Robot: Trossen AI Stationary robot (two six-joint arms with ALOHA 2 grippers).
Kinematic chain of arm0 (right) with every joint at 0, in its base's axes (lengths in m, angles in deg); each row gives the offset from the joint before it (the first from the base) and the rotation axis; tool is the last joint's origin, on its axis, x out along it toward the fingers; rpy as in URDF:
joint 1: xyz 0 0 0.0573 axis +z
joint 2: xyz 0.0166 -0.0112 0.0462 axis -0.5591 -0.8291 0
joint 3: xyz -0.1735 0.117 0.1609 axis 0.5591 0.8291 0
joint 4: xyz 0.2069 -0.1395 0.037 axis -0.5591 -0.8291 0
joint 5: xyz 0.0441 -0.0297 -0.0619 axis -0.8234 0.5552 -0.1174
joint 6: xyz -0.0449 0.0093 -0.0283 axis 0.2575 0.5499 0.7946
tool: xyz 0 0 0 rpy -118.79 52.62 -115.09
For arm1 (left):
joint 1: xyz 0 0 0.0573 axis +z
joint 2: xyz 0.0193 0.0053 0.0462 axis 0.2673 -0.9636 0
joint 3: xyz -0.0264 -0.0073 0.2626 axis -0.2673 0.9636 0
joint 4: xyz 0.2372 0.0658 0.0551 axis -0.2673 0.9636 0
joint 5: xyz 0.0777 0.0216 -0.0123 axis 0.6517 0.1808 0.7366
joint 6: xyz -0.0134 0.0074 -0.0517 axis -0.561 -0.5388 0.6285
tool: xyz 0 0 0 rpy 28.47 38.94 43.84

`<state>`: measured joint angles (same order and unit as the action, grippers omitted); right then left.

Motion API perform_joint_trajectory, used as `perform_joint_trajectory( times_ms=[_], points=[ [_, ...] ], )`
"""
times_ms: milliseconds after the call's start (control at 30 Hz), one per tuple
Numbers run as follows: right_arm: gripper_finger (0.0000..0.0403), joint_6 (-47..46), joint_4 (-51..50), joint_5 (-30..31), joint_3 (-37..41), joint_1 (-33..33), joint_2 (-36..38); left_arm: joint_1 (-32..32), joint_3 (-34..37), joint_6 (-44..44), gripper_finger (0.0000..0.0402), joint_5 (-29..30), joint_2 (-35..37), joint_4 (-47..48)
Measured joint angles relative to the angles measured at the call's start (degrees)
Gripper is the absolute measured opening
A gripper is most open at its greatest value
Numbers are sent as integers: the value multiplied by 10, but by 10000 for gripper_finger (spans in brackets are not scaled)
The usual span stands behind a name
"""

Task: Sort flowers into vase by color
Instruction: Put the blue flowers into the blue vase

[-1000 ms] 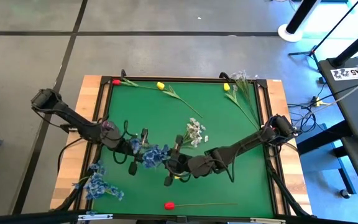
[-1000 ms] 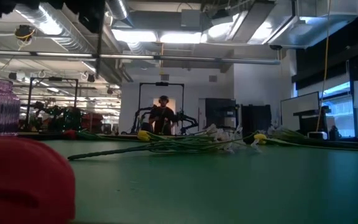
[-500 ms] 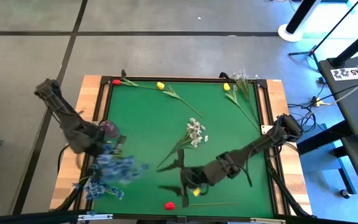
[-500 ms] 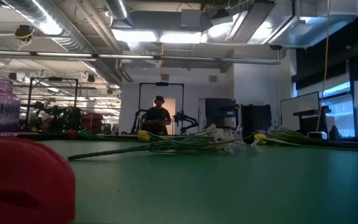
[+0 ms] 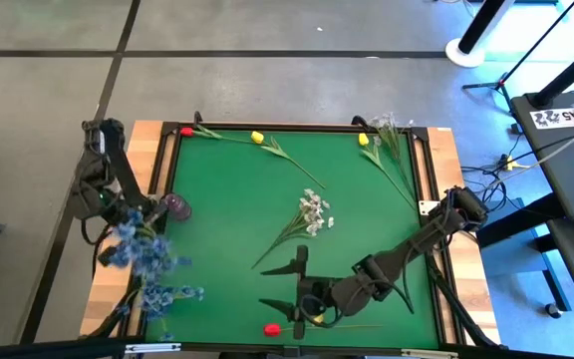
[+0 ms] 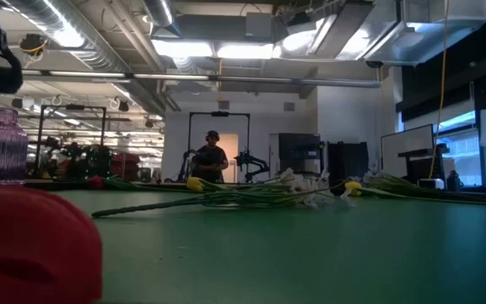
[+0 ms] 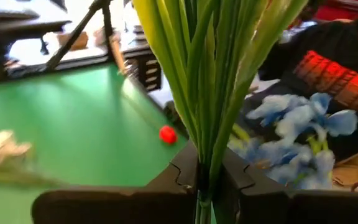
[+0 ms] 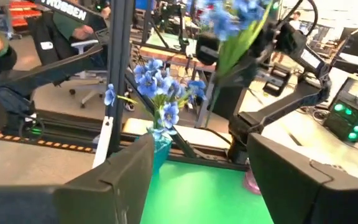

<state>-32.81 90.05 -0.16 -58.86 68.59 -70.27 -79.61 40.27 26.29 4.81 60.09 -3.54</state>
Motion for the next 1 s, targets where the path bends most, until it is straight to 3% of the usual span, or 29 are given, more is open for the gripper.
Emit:
perform_joint_trajectory(
  times_ms=[167, 300, 367, 500, 600, 833, 1000],
  points=[
    [253, -7, -5, 3, 0, -10, 0, 0, -67, 74, 17, -1, 29, 136],
    [253, -18, -18, 5, 0, -14, 0, 0, -76, 84, 17, -8, 55, 139],
    [253, -29, -28, 6, 0, -17, 0, 0, -57, 81, 17, -31, 62, 94],
    [253, -54, -38, 8, 0, -16, 0, 0, 4, 62, 17, -151, 55, -40],
    [253, -58, -37, 13, 0, -16, 0, 0, 51, 58, 17, -201, 39, -124],
    [253, -69, -37, 15, 0, -16, 0, -14, 142, 23, 17, -214, -17, -280],
    [253, -69, -37, 20, 0, -16, 0, -46, 159, -37, 17, -209, -62, -377]
  ],
)
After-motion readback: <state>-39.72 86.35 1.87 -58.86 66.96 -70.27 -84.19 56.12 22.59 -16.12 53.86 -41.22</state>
